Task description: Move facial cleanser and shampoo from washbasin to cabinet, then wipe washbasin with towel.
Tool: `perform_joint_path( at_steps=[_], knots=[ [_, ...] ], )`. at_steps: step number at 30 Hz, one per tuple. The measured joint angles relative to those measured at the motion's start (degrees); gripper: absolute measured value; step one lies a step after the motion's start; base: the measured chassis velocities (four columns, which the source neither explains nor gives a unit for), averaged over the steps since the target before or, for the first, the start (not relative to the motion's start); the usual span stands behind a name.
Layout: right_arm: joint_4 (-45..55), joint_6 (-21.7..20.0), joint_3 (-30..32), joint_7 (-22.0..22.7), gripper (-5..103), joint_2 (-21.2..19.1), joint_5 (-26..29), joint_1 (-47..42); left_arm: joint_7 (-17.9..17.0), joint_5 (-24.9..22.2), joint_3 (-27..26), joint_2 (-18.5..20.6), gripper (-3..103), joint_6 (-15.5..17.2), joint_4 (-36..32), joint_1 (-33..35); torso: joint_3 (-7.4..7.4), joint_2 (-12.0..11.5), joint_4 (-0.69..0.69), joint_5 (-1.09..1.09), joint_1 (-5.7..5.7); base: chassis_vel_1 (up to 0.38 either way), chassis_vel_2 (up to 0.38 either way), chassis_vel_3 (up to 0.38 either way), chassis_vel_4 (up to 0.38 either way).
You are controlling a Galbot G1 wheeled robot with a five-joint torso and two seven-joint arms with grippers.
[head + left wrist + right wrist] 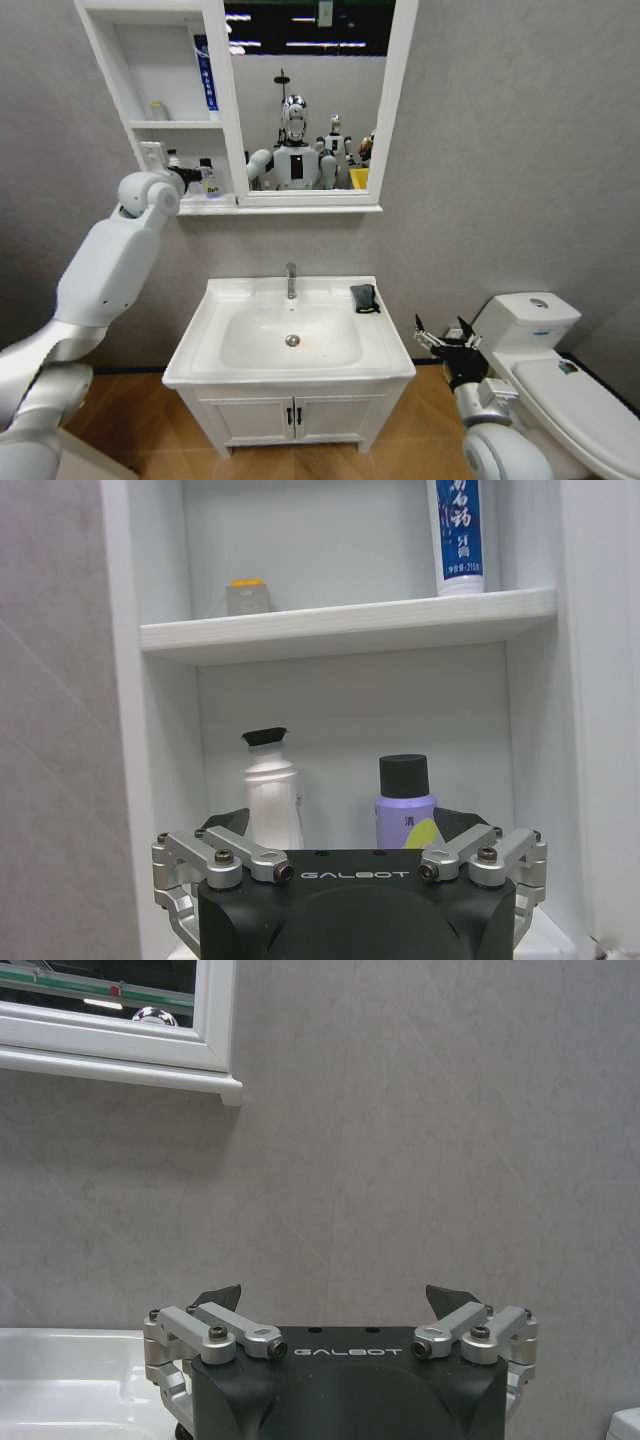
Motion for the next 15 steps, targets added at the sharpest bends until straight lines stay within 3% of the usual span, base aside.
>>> perform_joint_path(
  at_steps=[3, 4, 9, 12, 13, 15],
  knots=[
    [0.30, 0.00, -0.10, -0.05, 100, -0.07, -0.49, -0.16, -2.81, -2.88, -3.60, 3.58, 100, -0.78, -9.26, 7.07, -0.01, 0.00, 0.01, 0.02, -0.01, 0.000, 0.000, 0.000, 0.000],
    [0.30, 0.00, -0.10, -0.05, 100, -0.07, -0.49, -0.16, -2.81, -2.88, -3.60, 3.58, 100, -0.78, -9.26, 7.07, -0.01, 0.00, 0.01, 0.02, -0.01, 0.000, 0.000, 0.000, 0.000],
    [0.95, -0.26, 0.24, 0.25, 100, -0.07, -0.57, -0.35, -3.23, -2.19, -10.99, 4.77, 100, -5.06, -18.99, 21.57, -0.01, 0.01, -0.02, 0.01, 0.00, 0.000, 0.000, 0.000, 0.000],
    [1.53, -0.86, 0.32, 0.64, 100, -0.73, -0.37, -0.44, -1.64, 1.31, -19.03, 2.48, 100, -8.66, -25.07, 36.50, -0.01, 0.01, -0.01, 0.01, 0.00, 0.000, 0.000, 0.000, 0.000],
    [1.53, -0.86, 0.32, 0.64, 100, -0.73, -0.37, -0.44, -1.64, 1.31, -19.03, 2.48, 100, -8.66, -25.07, 36.50, -0.01, 0.01, -0.01, 0.01, 0.00, 0.000, 0.000, 0.000, 0.000],
    [2.01, -1.38, 0.59, 1.20, 100, -1.43, 0.30, -0.73, 1.43, 6.28, -26.04, -2.37, 100, -10.50, -29.37, 49.55, -0.01, 0.01, -0.01, -0.01, 0.00, 0.000, 0.000, 0.000, 0.000]
  ],
)
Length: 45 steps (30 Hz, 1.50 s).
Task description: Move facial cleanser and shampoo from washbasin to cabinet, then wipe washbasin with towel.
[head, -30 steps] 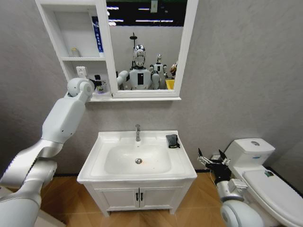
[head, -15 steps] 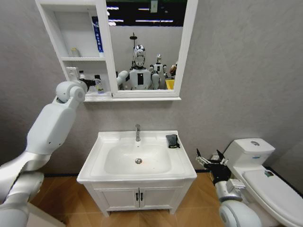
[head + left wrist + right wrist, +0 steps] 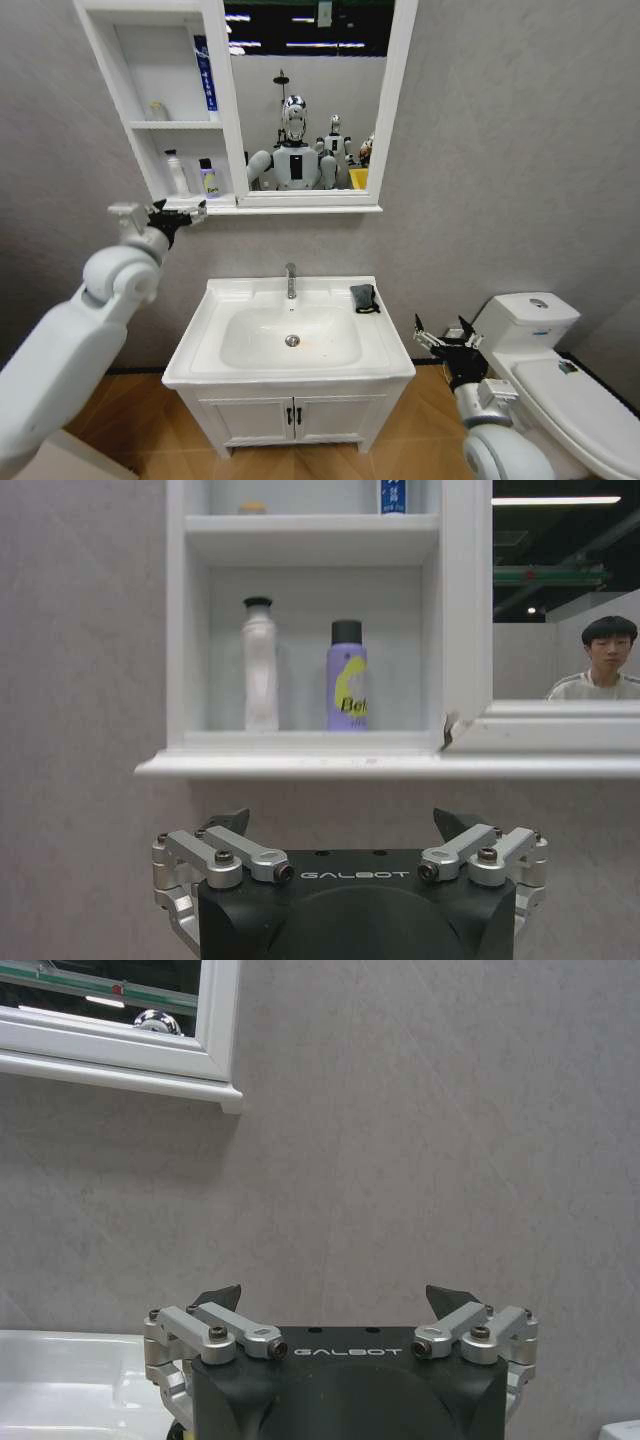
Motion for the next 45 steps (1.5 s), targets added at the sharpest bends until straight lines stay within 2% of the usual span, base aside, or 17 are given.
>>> perform_joint_path(
  at_steps=[1, 2, 4, 5, 8, 12, 14, 15, 18, 19, 21, 22, 24, 27, 45],
  knots=[
    [0.16, -0.17, 0.10, 0.16, 100, -0.24, 0.23, -0.14, 1.34, 2.02, -2.26, -1.98, 100, -0.69, -1.28, 3.97, 0.00, 0.00, 0.00, 0.00, 0.00, 0.000, 0.000, 0.000, 0.000],
    [0.16, -0.17, 0.10, 0.16, 100, -0.24, 0.23, -0.14, 1.34, 2.02, -2.26, -1.98, 100, -0.69, -1.28, 3.97, 0.00, 0.00, 0.00, 0.00, 0.00, 0.000, 0.000, 0.000, 0.000],
    [0.24, -0.31, 0.41, 0.45, 100, -0.38, 0.35, -0.35, 4.86, 7.55, -8.34, -7.66, 100, -3.17, -4.87, 15.16, 0.00, 0.00, 0.01, 0.01, 0.00, 0.000, 0.000, 0.000, 0.000],
    [0.24, -0.31, 0.41, 0.45, 100, -0.38, 0.35, -0.35, 4.86, 7.55, -8.34, -7.66, 100, -3.17, -4.87, 15.16, 0.00, 0.00, 0.01, 0.01, 0.00, 0.000, 0.000, 0.000, 0.000],
    [0.24, -0.34, 0.56, 0.76, 100, -0.27, 0.10, -0.77, 10.55, 12.90, -15.28, -15.01, 100, -5.39, -10.67, 28.85, 0.00, 0.00, 0.03, 0.04, -0.01, 0.000, 0.000, 0.000, 0.000],
    [0.24, -0.34, 0.65, 0.80, 100, -0.11, -0.26, -1.12, 13.14, 15.83, -17.09, -18.06, 100, -6.75, -13.27, 33.26, -0.01, 0.01, 0.00, 0.04, -0.01, 0.000, 0.000, 0.000, 0.000],
    [0.24, -0.33, 0.61, 0.85, 100, 0.21, -0.63, -1.26, 15.08, 18.78, -17.60, -22.17, 100, -8.20, -15.96, 37.36, 0.00, 0.00, 0.00, 0.04, -0.01, 0.000, 0.000, 0.000, 0.000],
    [0.24, -0.33, 0.61, 0.85, 100, 0.21, -0.63, -1.26, 15.08, 18.78, -17.60, -22.17, 100, -8.20, -15.96, 37.36, 0.00, 0.00, 0.00, 0.04, -0.01, 0.000, 0.000, 0.000, 0.000],
    [0.18, -0.19, 0.38, 0.87, 100, 0.36, -0.88, -1.37, 19.65, 23.52, -17.30, -27.69, 100, -11.63, -17.44, 43.61, 0.00, 0.00, -0.01, 0.03, 0.00, 0.000, 0.000, 0.000, 0.000],
    [0.18, -0.19, 0.38, 0.87, 100, 0.36, -0.88, -1.37, 19.65, 23.52, -17.30, -27.69, 100, -11.63, -17.44, 43.61, 0.00, 0.00, -0.01, 0.03, 0.00, 0.000, 0.000, 0.000, 0.000],
    [0.08, -0.12, 0.45, 0.88, 100, 0.16, -0.77, -1.41, 23.19, 25.91, -17.60, -30.51, 100, -14.49, -17.37, 47.94, 0.00, 0.00, 0.01, 0.04, 0.00, 0.000, 0.000, 0.000, 0.000],
    [0.08, -0.12, 0.45, 0.88, 100, 0.16, -0.77, -1.41, 23.19, 25.91, -17.60, -30.51, 100, -14.49, -17.37, 47.94, 0.00, 0.00, 0.01, 0.04, 0.00, 0.000, 0.000, 0.000, 0.000],
    [-0.13, -0.04, 0.79, 0.88, 100, -0.31, -0.34, -1.48, 25.88, 26.60, -18.93, -32.37, 100, -16.95, -16.60, 50.81, 0.01, 0.00, 0.01, 0.03, 0.00, 0.000, 0.000, 0.000, 0.000],
    [-0.48, -0.03, 1.04, 0.88, 100, -1.07, 0.35, -1.41, 26.95, 26.47, -20.29, -33.16, 100, -18.23, -15.66, 51.68, 0.00, 0.00, 0.00, 0.03, 0.00, 0.000, 0.000, 0.000, 0.000],
    [-0.29, -1.00, -0.48, 1.56, 100, -0.94, 0.28, -1.54, 26.74, 26.43, -20.52, -32.96, 100, -17.84, -15.05, 50.85, 0.01, -0.01, 0.00, 0.02, 0.01, 0.000, 0.000, 0.000, 0.000]
  ],
)
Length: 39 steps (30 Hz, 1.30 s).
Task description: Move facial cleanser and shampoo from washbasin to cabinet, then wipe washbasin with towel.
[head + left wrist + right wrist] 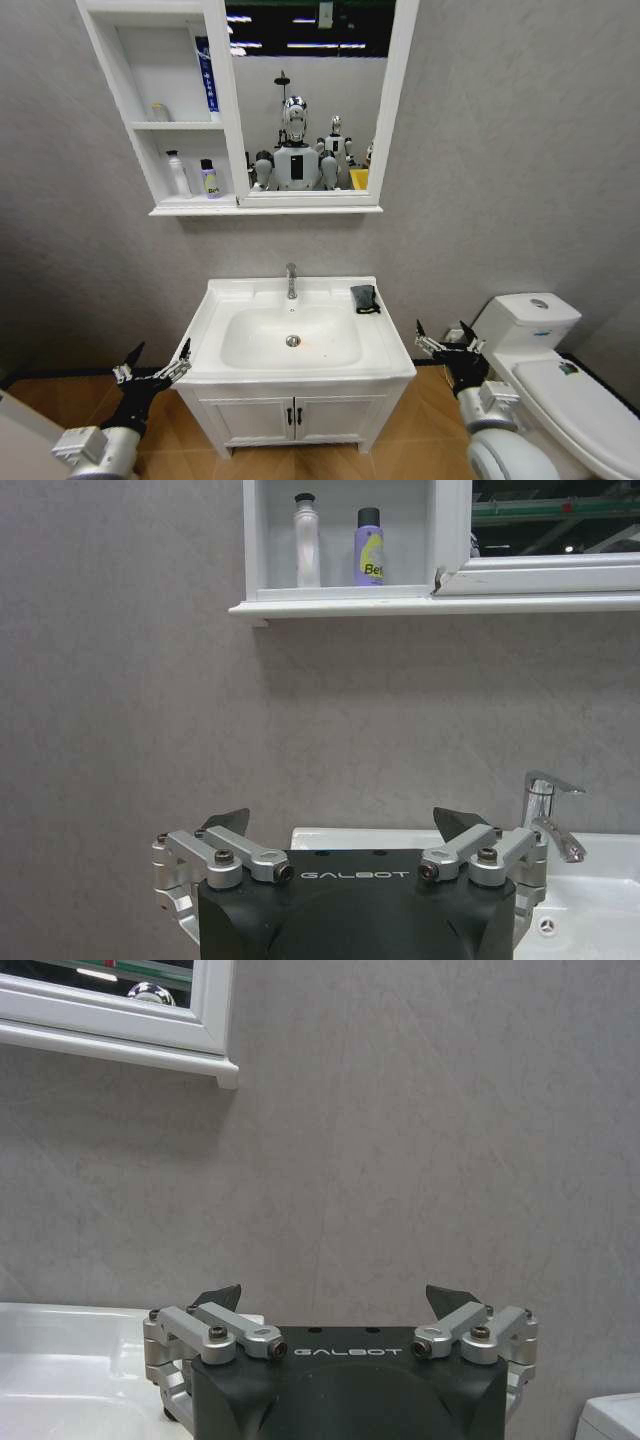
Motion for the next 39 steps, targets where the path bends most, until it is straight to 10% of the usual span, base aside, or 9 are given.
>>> perform_joint_path(
  at_steps=[24, 32, 39],
  knots=[
    [-0.67, -2.31, -0.34, -1.53, 100, 0.35, -0.27, 0.91, -0.22, -0.17, 0.16, 0.15, 100, 0.17, 0.07, -0.20, 0.01, 0.00, -0.01, 0.00, 0.01, -0.040, 0.033, 0.037, -0.038],
    [-11.03, -16.87, -5.24, 2.25, 100, -11.33, 13.41, 14.68, -0.27, -0.17, 0.16, 0.17, 100, 0.20, 0.08, -0.20, 0.00, -0.01, 0.00, 0.01, 0.00, -0.037, 0.041, 0.038, -0.027],
    [-21.36, -21.14, -12.15, 4.74, 100, -17.93, 17.21, 27.02, -0.28, -0.17, 0.16, 0.16, 100, 0.20, 0.09, -0.19, 0.01, 0.00, 0.00, 0.01, -0.01, 0.000, 0.000, 0.000, 0.000]
  ],
)
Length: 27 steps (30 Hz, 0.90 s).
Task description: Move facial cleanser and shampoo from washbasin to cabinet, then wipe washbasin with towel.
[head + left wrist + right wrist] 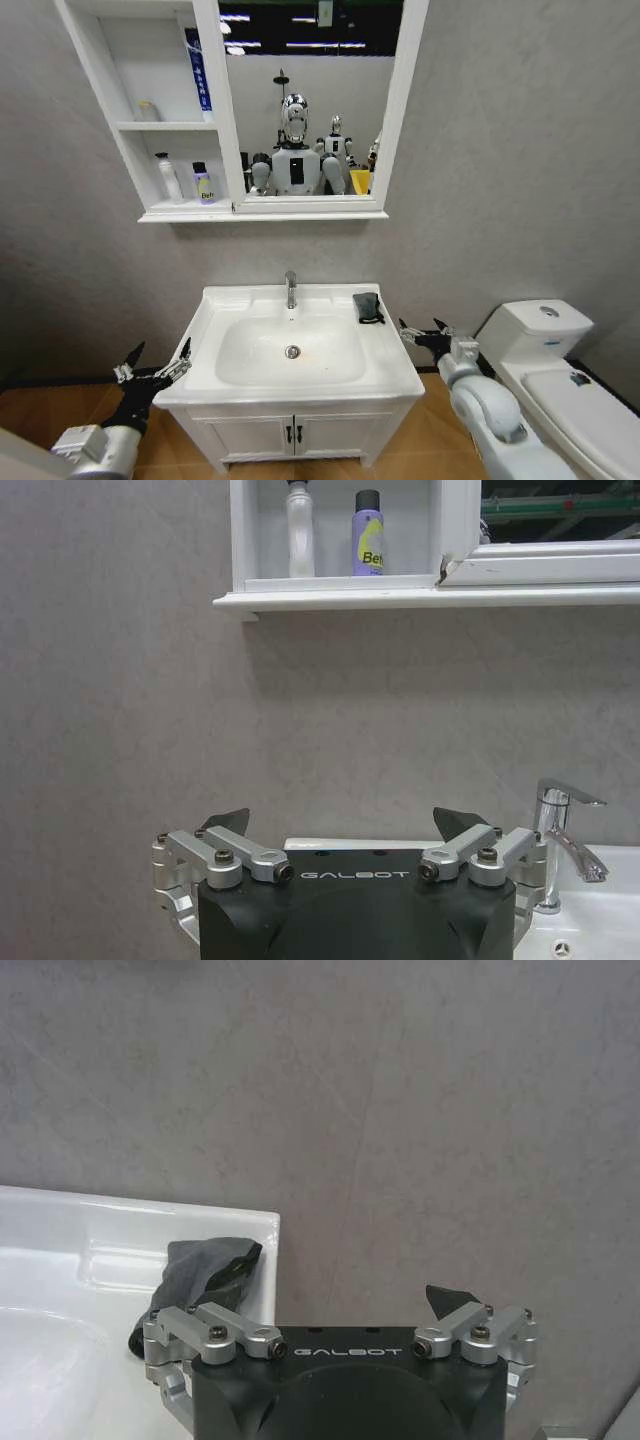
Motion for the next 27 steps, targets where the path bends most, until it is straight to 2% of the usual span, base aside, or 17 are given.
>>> perform_joint_path(
  at_steps=[4, 6, 9, 10, 12, 15, 22, 27],
  knots=[
    [-5.05, -3.17, -6.56, 1.44, 100, -1.69, 3.75, 9.27, 0.00, 0.00, 0.00, 0.01, 100, 0.00, 0.00, 0.00, 0.00, 0.00, 0.01, 0.00, 0.01, 0.000, 0.000, 0.000, 0.000],
    [-5.77, -4.05, -7.99, 2.11, 100, -1.80, 4.76, 10.80, 0.00, 0.00, 0.00, 0.00, 100, 0.00, 0.00, 0.00, 0.00, 0.00, 0.01, -0.01, 0.01, 0.000, 0.000, 0.000, 0.000],
    [-9.18, -7.25, -13.75, 6.84, 100, -1.19, 8.46, 15.75, 0.01, 0.00, 0.00, 0.01, 100, 0.00, 0.00, 0.00, 0.00, 0.00, 0.01, -0.01, 0.01, 0.000, 0.000, 0.000, 0.000],
    [-9.18, -7.25, -13.75, 6.84, 100, -1.19, 8.46, 15.75, 0.01, 0.00, 0.00, 0.01, 100, 0.00, 0.00, 0.00, 0.00, 0.00, 0.01, -0.01, 0.01, 0.000, 0.000, 0.000, 0.000],
    [-11.98, -9.64, -16.75, 10.77, 100, 0.22, 9.88, 19.03, 0.01, 0.00, 0.01, 0.01, 100, 0.00, 0.00, 0.00, 0.00, 0.00, 0.00, 0.00, 0.01, 0.000, 0.000, 0.000, 0.000],
    [-15.80, -10.16, -19.67, 12.91, 100, 1.17, 10.21, 22.69, 0.01, -0.01, 0.01, 0.01, 100, 0.00, 0.00, 0.00, 0.00, 0.00, 0.00, 0.00, 0.01, 0.000, 0.000, 0.000, 0.000],
    [-22.08, -10.16, -24.06, 14.34, 100, 2.16, 11.45, 29.66, 0.01, -0.01, 0.00, 0.01, 100, 0.00, 0.00, 0.00, 0.00, 0.00, 0.01, -0.02, 0.01, 0.000, 0.000, 0.000, 0.000],
    [-25.32, -10.08, -26.35, 16.62, 100, 3.63, 16.14, 32.51, 0.02, -0.01, 0.01, 0.01, 100, 0.00, 0.00, 0.00, 0.00, 0.00, 0.01, -0.01, 0.01, 0.000, 0.000, 0.000, 0.000]
  ],
)
